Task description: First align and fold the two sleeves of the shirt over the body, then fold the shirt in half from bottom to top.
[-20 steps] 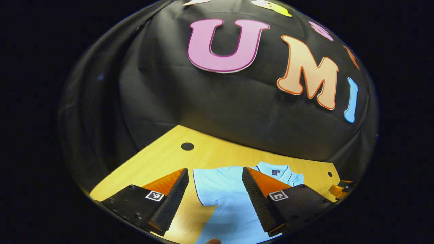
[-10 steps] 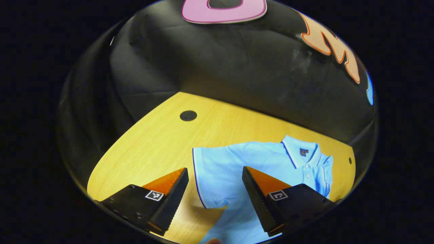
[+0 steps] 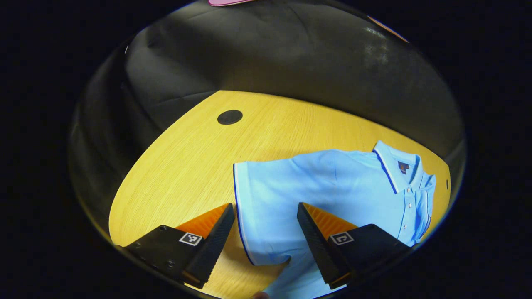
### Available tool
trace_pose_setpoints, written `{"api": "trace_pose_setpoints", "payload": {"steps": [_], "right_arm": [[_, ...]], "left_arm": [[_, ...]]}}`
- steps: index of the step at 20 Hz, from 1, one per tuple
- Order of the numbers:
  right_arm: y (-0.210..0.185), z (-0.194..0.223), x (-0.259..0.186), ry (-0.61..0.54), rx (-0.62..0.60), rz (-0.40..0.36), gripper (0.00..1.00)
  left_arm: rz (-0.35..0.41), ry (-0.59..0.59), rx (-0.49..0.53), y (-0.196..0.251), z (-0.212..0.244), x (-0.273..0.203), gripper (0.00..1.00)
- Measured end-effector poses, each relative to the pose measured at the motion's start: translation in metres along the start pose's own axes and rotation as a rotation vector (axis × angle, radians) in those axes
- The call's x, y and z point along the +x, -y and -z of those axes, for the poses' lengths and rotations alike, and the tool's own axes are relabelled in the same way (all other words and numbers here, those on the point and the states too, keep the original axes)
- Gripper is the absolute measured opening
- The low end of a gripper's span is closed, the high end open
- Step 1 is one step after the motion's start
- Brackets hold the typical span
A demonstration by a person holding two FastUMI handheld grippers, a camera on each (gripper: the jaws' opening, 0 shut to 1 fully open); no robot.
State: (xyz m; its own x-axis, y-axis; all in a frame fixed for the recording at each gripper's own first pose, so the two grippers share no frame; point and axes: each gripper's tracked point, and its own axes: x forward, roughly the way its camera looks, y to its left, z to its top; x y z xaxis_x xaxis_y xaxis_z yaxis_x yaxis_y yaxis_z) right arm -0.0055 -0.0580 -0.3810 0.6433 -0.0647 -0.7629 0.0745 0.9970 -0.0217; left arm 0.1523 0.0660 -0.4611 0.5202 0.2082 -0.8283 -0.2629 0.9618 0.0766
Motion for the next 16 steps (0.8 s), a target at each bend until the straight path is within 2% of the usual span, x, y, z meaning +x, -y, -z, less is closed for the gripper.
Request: {"api": "trace_pose_setpoints", "payload": {"steps": [3, 5, 6, 8, 10, 12, 16], "right_arm": [[0.000, 0.004, 0.000, -0.007, -0.003, -0.001, 0.96], [-0.001, 0.006, 0.001, -0.008, -0.008, -0.009, 0.96], [0.000, 0.006, 0.001, -0.007, -0.013, -0.011, 0.98], [0.004, 0.006, 0.002, -0.005, -0.013, -0.015, 0.96], [0.007, 0.006, 0.002, -0.001, -0.005, -0.016, 0.98], [0.014, 0.003, -0.001, 0.008, 0.000, -0.013, 0.96], [0.029, 0.001, -0.006, 0.018, 0.030, -0.012, 0.98]], "left_arm": [[0.008, 0.002, -0.009, 0.002, -0.001, 0.003, 0.95], [0.021, 0.003, -0.007, 0.008, 0.001, 0.000, 0.79], [0.033, 0.000, 0.000, 0.013, 0.001, -0.002, 0.56], [0.057, 0.000, 0.004, 0.022, 0.000, -0.003, 0.24], [0.042, -0.010, 0.022, 0.024, 0.000, -0.005, 0.04], [0.030, -0.021, 0.051, 0.030, 0.000, -0.012, 0.00], [0.065, 0.072, 0.106, 0.062, -0.027, -0.033, 0.00]]}}
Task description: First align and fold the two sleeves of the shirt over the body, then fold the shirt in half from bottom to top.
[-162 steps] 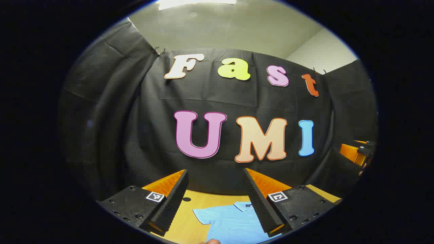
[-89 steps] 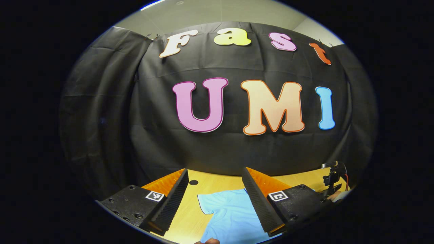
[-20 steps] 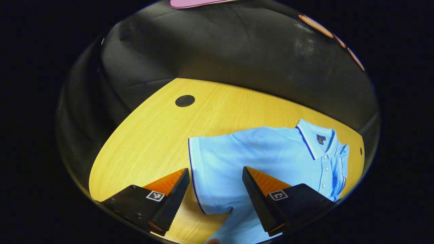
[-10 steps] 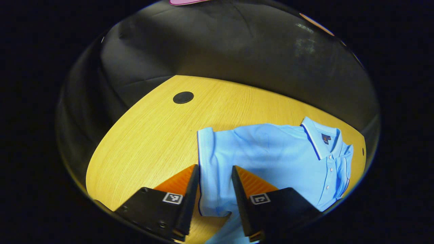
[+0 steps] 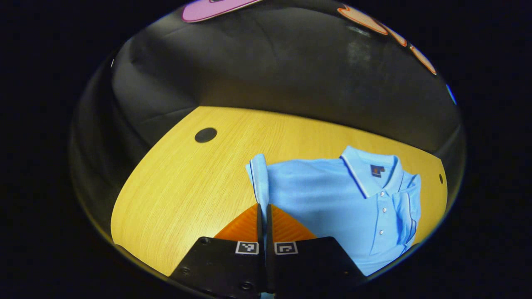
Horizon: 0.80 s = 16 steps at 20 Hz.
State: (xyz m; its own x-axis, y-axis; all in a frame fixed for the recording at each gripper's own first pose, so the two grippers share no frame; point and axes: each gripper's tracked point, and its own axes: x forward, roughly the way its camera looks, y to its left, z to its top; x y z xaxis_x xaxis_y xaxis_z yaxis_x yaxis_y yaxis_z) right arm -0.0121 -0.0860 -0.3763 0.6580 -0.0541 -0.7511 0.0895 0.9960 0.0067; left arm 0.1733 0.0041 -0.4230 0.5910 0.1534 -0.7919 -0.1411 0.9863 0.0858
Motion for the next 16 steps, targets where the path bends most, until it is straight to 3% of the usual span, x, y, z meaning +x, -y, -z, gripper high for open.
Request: {"api": "trace_pose_setpoints", "payload": {"steps": [9, 16], "right_arm": [[0.028, 0.001, -0.002, 0.007, 0.026, -0.011, 0.98], [0.038, 0.001, 0.006, -0.007, 0.041, -0.049, 0.94]], "left_arm": [[0.099, -0.003, 0.024, 0.079, 0.003, -0.019, 0.00], [0.132, -0.043, 0.044, 0.123, 0.022, -0.020, 0.00]]}}
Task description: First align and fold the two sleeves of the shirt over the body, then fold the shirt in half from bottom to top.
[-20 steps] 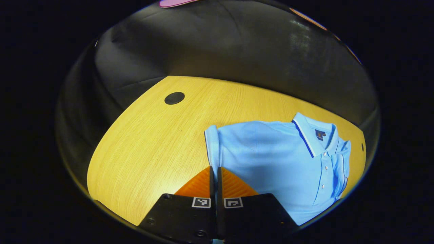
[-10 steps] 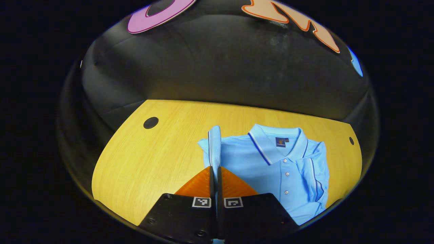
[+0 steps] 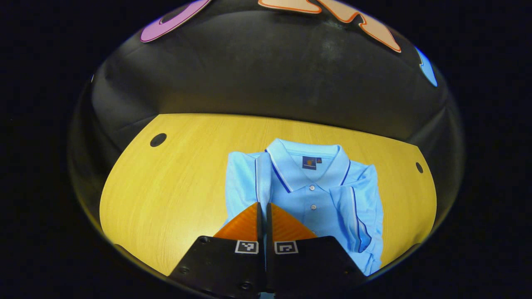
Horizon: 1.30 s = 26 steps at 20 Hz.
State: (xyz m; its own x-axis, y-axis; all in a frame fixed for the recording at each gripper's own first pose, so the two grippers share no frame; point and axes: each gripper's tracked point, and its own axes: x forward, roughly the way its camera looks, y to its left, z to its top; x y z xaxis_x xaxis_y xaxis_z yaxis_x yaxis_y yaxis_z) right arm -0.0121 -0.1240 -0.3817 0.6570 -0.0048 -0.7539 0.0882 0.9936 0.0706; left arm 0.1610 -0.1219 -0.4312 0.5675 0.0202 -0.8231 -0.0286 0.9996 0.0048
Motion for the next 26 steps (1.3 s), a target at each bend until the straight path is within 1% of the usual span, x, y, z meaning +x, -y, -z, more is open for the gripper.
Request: {"api": "trace_pose_setpoints", "payload": {"steps": [1, 2, 3, 5, 6, 7, 8, 9, 10, 11, 14, 16, 18, 21, 22, 24, 26], "right_arm": [[-0.001, -0.002, 0.002, 0.001, 0.000, -0.011, 0.97], [-0.001, -0.005, 0.003, 0.003, -0.001, -0.022, 0.94], [-0.003, -0.008, 0.006, 0.008, -0.005, -0.035, 0.94], [-0.007, -0.016, 0.009, 0.015, -0.010, -0.066, 0.94], [-0.011, -0.020, 0.010, 0.020, -0.009, -0.083, 0.94], [-0.016, -0.024, 0.011, 0.029, -0.008, -0.103, 0.97], [-0.021, -0.027, 0.012, 0.036, -0.009, -0.123, 0.94], [-0.026, -0.029, 0.012, 0.041, -0.011, -0.141, 0.98], [-0.033, -0.032, 0.013, 0.047, -0.012, -0.158, 0.98], [-0.038, -0.033, 0.012, 0.051, -0.012, -0.170, 0.98], [-0.056, -0.043, -0.001, 0.093, -0.004, -0.189, 0.98], [-0.067, -0.045, -0.016, 0.126, -0.013, -0.194, 0.98], [-0.074, -0.042, -0.031, 0.145, -0.025, -0.181, 0.98], [-0.091, -0.035, -0.065, 0.179, -0.022, -0.191, 0.98], [-0.092, -0.030, -0.075, 0.184, -0.028, -0.183, 0.98], [-0.102, -0.014, -0.092, 0.179, -0.031, -0.191, 0.98], [-0.104, 0.002, -0.106, 0.171, -0.055, -0.184, 0.98]], "left_arm": [[0.001, 0.006, 0.004, 0.003, 0.000, 0.001, 0.00], [0.008, 0.008, 0.003, 0.007, 0.002, 0.001, 0.00], [0.042, 0.006, -0.015, 0.016, 0.003, 0.000, 0.00], [0.120, -0.001, -0.075, 0.034, 0.007, -0.008, 0.07], [0.122, 0.006, -0.086, 0.033, 0.006, -0.014, 0.34], [0.108, 0.029, -0.084, 0.027, 0.003, -0.022, 0.60], [0.098, 0.053, -0.082, 0.021, -0.001, -0.031, 0.87], [0.098, 0.081, -0.081, 0.018, -0.002, -0.042, 0.93], [0.102, 0.107, -0.078, 0.014, -0.005, -0.057, 0.90], [0.106, 0.136, -0.076, 0.009, -0.007, -0.070, 0.90], [0.125, 0.226, -0.036, -0.011, -0.008, -0.118, 0.90], [0.112, 0.275, 0.013, -0.029, -0.001, -0.150, 0.90], [0.112, 0.320, 0.033, -0.043, 0.010, -0.179, 0.89], [0.104, 0.323, 0.038, -0.070, 0.041, -0.211, 0.90], [0.105, 0.317, 0.037, -0.078, 0.051, -0.220, 0.90], [0.103, 0.310, 0.033, -0.092, 0.072, -0.236, 0.90], [0.120, 0.300, 0.032, -0.099, 0.093, -0.249, 0.90]]}}
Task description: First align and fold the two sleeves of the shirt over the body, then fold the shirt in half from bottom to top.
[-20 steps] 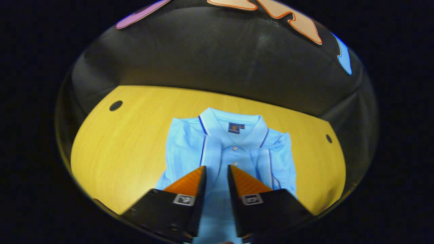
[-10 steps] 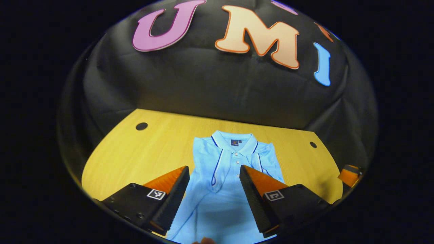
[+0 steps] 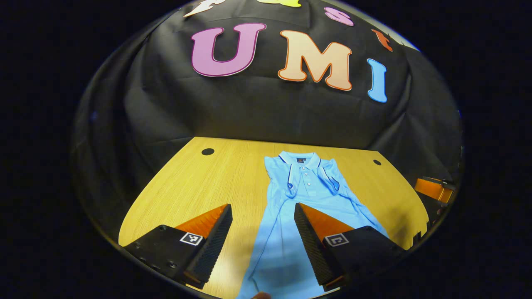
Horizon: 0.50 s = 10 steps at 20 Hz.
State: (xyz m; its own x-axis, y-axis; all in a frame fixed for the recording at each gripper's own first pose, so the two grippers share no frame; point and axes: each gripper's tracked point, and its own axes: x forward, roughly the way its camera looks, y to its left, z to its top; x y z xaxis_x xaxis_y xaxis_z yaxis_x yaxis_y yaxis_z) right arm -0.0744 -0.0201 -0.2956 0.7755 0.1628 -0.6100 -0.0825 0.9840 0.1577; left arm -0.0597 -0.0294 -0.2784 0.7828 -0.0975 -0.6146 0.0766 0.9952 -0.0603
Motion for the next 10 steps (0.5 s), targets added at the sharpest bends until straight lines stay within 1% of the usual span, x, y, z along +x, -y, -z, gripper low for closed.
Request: {"api": "trace_pose_setpoints", "payload": {"steps": [2, 4, 10], "right_arm": [[-0.003, 0.018, -0.016, -0.019, -0.021, 0.008, 0.98], [-0.002, 0.040, -0.030, -0.049, -0.036, 0.020, 0.98], [0.003, 0.089, -0.061, -0.127, -0.057, 0.032, 0.98]], "left_arm": [[0.031, -0.007, 0.005, 0.001, 0.017, -0.017, 0.90], [0.036, -0.022, 0.024, -0.002, 0.037, -0.029, 0.90], [0.082, -0.133, 0.049, 0.007, 0.110, -0.052, 0.90]]}}
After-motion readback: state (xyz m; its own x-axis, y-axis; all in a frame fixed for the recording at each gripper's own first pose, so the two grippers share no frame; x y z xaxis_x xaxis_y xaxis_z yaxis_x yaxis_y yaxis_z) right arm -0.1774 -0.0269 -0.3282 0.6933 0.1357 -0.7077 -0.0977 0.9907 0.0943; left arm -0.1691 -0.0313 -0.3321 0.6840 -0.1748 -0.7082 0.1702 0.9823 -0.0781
